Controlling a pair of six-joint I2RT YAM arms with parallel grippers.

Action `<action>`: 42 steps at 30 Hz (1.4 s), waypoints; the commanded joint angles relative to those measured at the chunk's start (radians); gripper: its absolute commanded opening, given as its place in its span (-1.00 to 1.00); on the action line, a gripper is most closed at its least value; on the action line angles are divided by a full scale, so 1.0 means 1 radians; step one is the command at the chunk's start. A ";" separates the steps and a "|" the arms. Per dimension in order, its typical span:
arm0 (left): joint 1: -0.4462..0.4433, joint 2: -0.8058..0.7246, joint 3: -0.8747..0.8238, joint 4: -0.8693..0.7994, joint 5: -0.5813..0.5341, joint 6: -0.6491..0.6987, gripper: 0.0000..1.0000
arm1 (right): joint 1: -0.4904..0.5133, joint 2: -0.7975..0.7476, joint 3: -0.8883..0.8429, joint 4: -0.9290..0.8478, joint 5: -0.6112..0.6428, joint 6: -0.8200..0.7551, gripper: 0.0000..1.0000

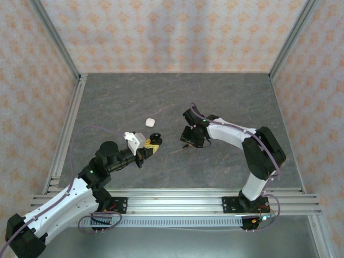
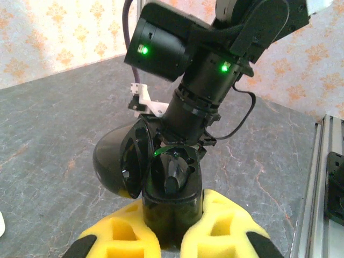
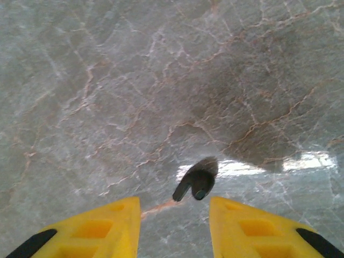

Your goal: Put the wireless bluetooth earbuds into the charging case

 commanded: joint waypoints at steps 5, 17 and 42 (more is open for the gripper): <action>-0.007 -0.016 -0.004 -0.005 -0.027 0.022 -1.00 | 0.012 0.041 0.013 -0.012 0.050 0.018 -0.23; -0.007 -0.014 -0.004 -0.012 -0.027 0.022 -1.00 | 0.019 0.124 0.052 -0.028 0.033 -0.005 -0.44; -0.007 -0.014 0.020 0.024 -0.019 -0.004 -1.00 | 0.058 -0.182 0.122 -0.128 0.189 -0.340 -0.85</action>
